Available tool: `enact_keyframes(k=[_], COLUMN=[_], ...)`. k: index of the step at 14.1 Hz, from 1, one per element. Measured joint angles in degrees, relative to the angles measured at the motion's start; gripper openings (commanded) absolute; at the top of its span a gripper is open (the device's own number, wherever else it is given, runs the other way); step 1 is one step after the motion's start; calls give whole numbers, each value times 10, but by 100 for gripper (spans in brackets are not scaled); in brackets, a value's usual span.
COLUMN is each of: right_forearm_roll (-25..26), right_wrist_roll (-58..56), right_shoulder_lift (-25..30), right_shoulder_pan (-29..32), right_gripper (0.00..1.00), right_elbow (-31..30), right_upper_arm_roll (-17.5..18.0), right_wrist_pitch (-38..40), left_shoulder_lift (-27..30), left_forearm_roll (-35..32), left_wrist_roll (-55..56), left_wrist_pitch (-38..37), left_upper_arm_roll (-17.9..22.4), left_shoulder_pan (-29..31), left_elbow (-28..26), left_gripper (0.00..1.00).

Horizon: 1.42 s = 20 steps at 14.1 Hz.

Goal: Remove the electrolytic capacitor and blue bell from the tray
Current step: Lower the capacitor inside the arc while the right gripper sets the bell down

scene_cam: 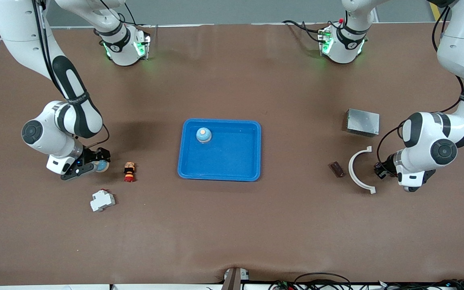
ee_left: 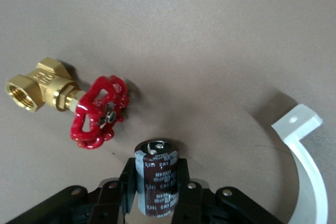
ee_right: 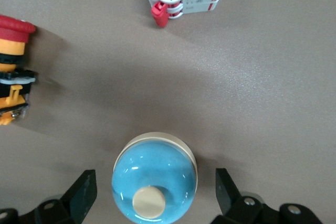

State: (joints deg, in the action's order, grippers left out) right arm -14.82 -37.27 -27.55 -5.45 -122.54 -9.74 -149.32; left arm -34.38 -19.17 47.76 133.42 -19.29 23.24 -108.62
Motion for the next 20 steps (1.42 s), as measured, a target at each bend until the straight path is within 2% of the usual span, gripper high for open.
enact_keyframes(k=[3, 5, 6, 7, 9, 14, 20], right_forearm_roll=[0, 0, 0, 0, -1, -4, -5], right_wrist_roll=[0, 0, 0, 0, 0, 34, 236], right_shoulder_lift=[0, 0, 0, 0, 8, 73, 128], right_shoulder_pan=[0, 0, 0, 0, 0, -9, -89], right_gripper=[100, 100, 100, 100, 100, 100, 100], right_elbow=[1, 1, 1, 3, 10, 39, 35], right_upper_arm_roll=[0, 0, 0, 1, 3, 8, 11], right_wrist_pitch=[0, 0, 0, 1, 17, 130, 185], left_shoulder_lift=[0, -1, -1, -1, -1, 20, 97], left_forearm_roll=[0, 0, 0, 0, 0, 0, 0], left_wrist_roll=[10, 14, 14, 14, 14, 14, 14], left_wrist_pitch=[1, 2, 2, 2, 3, 5, -12], left_upper_arm_roll=[-1, -2, -2, -2, -2, -3, -24], left_shoulder_pan=[-4, -5, -6, -5, -5, -5, -4], left_elbow=[-2, -3, -4, -4, -4, 3, 10], left_gripper=[0, 41, 77, 100, 100, 100, 100])
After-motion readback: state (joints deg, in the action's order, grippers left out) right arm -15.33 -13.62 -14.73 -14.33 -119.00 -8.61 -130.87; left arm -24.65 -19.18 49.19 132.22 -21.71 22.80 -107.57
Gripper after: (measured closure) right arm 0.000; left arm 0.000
